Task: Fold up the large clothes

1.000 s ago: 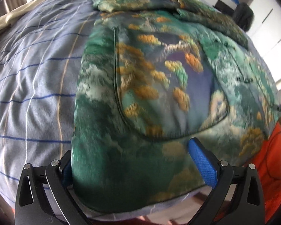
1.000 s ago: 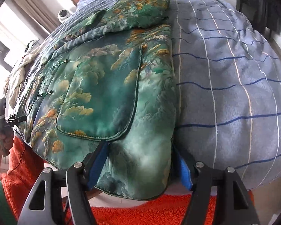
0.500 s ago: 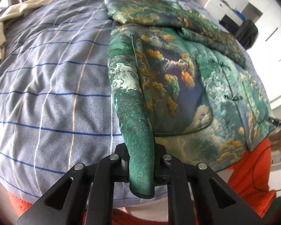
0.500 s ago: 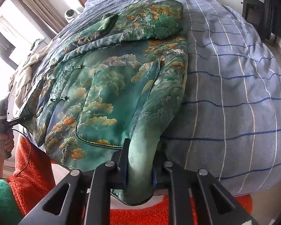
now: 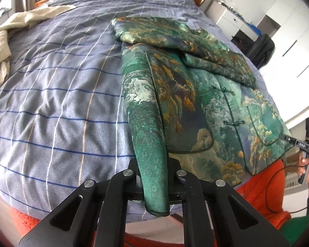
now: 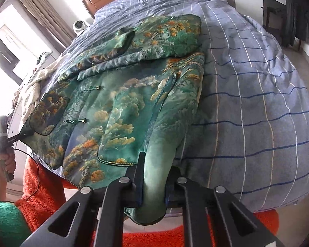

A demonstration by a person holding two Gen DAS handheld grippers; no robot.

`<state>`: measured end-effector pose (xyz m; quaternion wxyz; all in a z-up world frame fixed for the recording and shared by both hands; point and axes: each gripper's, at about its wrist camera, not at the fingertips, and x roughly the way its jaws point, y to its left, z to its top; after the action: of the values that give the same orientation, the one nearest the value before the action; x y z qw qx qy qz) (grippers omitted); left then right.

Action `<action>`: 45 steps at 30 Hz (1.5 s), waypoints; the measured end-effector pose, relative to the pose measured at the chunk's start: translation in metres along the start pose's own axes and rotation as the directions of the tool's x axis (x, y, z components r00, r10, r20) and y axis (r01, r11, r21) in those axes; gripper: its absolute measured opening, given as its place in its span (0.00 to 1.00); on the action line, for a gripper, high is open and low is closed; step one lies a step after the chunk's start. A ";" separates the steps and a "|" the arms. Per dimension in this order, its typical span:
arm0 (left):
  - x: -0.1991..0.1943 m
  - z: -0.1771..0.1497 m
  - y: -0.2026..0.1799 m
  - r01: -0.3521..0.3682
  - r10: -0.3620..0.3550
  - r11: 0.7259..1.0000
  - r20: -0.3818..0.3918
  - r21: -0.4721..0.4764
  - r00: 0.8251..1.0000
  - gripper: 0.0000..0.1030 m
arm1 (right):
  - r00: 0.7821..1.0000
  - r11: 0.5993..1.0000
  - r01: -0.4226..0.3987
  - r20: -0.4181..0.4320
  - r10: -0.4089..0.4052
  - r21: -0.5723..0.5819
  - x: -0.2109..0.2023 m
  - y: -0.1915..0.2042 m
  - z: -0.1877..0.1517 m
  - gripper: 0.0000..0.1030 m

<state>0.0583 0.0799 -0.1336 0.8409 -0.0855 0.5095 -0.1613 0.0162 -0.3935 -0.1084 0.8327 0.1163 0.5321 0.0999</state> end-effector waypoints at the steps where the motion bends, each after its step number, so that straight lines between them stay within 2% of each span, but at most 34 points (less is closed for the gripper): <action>1: -0.001 0.000 0.000 0.002 -0.002 1.000 0.003 -0.001 1.000 0.08 | 1.000 1.000 -0.003 0.002 0.003 0.000 -0.001 0.001 -0.001 0.13; 19: -0.021 0.001 0.001 0.013 -0.012 1.000 0.012 -0.027 1.000 0.08 | 0.998 0.998 -0.056 0.015 0.056 -0.013 -0.035 0.004 0.000 0.12; 26: -0.018 -0.018 0.011 0.007 -0.010 0.998 -0.053 -0.070 0.999 0.08 | 0.997 0.997 -0.067 -0.034 0.068 0.026 -0.035 -0.004 -0.020 0.12; 29: -0.029 -0.029 0.017 0.011 -0.020 0.996 -0.093 -0.090 0.995 0.08 | 0.993 0.990 -0.102 -0.056 0.108 0.093 -0.039 -0.011 -0.029 0.12; 33: -0.069 -0.030 0.018 0.048 -0.057 0.995 -0.103 -0.086 0.993 0.08 | 0.975 0.964 -0.200 -0.062 0.214 0.177 -0.062 -0.012 -0.032 0.11; 36: -0.092 0.005 0.027 0.132 -0.138 0.980 -0.024 -0.152 0.990 0.08 | 0.954 0.924 -0.295 0.024 0.299 0.245 -0.090 -0.015 -0.012 0.11; 39: -0.097 0.064 0.034 0.198 -0.184 0.966 0.095 -0.167 0.978 0.08 | 0.938 0.913 -0.346 0.113 0.329 0.214 -0.098 -0.020 0.036 0.11; 41: -0.090 0.100 0.035 0.207 -0.182 0.962 0.146 -0.179 0.972 0.08 | 0.926 0.907 -0.369 0.161 0.341 0.203 -0.091 -0.028 0.073 0.11; 43: -0.069 0.151 0.035 0.195 -0.164 0.968 0.192 -0.157 0.968 0.08 | 0.920 0.909 -0.372 0.206 0.334 0.186 -0.074 -0.038 0.118 0.11; 45: -0.042 0.193 0.035 0.167 -0.136 0.975 0.198 -0.150 0.971 0.08 | 0.917 0.910 -0.371 0.230 0.326 0.187 -0.057 -0.042 0.153 0.11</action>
<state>0.2178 0.1234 -0.0195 0.8601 -0.2083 0.4321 -0.1737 0.1331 -0.4630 -0.0094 0.8303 0.3129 0.4269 0.1745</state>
